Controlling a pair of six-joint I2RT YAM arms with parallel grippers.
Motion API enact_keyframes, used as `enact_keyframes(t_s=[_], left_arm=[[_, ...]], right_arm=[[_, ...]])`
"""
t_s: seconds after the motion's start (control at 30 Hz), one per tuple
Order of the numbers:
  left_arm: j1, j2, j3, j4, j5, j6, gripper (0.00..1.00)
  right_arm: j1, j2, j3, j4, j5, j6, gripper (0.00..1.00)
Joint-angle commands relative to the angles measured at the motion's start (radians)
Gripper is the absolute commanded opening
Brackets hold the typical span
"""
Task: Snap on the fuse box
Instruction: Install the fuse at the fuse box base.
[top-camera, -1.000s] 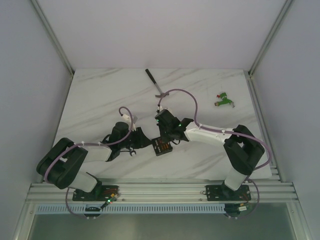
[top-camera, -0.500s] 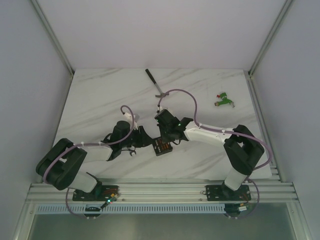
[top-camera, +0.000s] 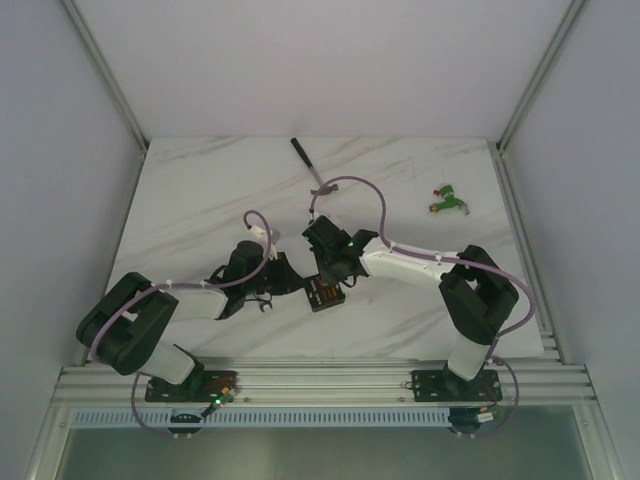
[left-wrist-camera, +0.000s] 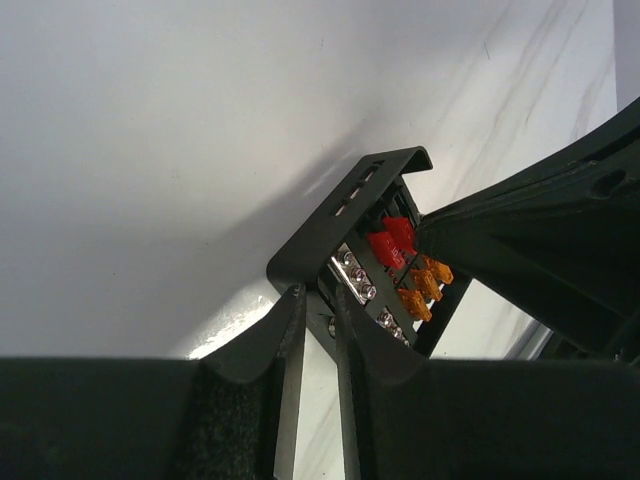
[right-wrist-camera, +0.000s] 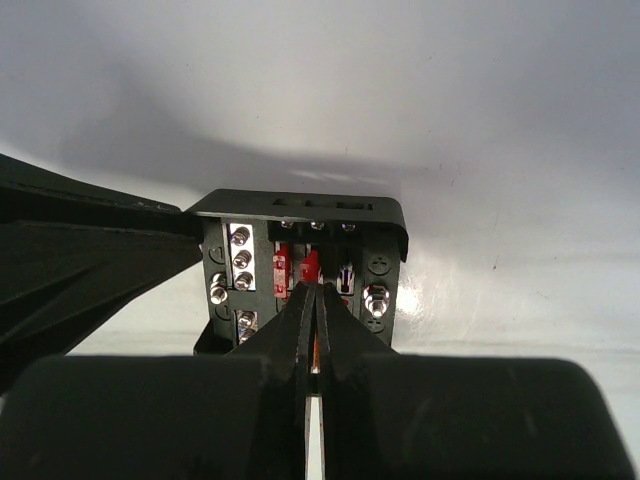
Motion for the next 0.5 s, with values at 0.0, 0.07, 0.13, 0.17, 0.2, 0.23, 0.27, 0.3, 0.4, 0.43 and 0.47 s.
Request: enact_keyframes(t_s=[0.0,0.07,0.13,0.17,0.2,0.23,0.27,0.3,0.4,0.43,0.47], left_arm=[[-0.006,0.027,0.028,-0.011,-0.003,0.004,0.26],[-0.006,0.028,0.029,-0.02,-0.01,0.005,0.25],[-0.006,0.028,0.031,-0.028,-0.019,0.007,0.25],[-0.007,0.028,0.031,-0.031,-0.022,0.008,0.25],[-0.006,0.029,0.032,-0.034,-0.023,0.008,0.25],[-0.006,0.03,0.033,-0.036,-0.024,0.008,0.25],[-0.006,0.031,0.033,-0.036,-0.024,0.009,0.24],[-0.006,0.032,0.032,-0.036,-0.025,0.008,0.24],[-0.006,0.035,0.034,-0.038,-0.023,0.011,0.24],[-0.007,0.036,0.034,-0.038,-0.024,0.009,0.24],[-0.007,0.037,0.034,-0.038,-0.024,0.009,0.24]], right_arm=[[-0.003,0.154,-0.05,-0.168,0.077,-0.003,0.0],[-0.008,0.178,-0.047,-0.178,0.086,-0.004,0.0],[-0.012,0.198,-0.042,-0.179,0.092,-0.009,0.0],[-0.014,0.209,-0.037,-0.182,0.094,-0.011,0.0],[-0.014,0.221,-0.032,-0.184,0.095,-0.015,0.0],[-0.015,0.235,-0.029,-0.186,0.098,-0.016,0.0],[-0.016,0.256,-0.022,-0.191,0.099,-0.019,0.0],[-0.016,0.272,-0.016,-0.195,0.1,-0.023,0.0],[-0.017,0.317,0.007,-0.198,0.109,-0.031,0.0],[-0.017,0.332,0.016,-0.198,0.112,-0.034,0.0],[-0.02,0.346,0.023,-0.2,0.114,-0.036,0.0]])
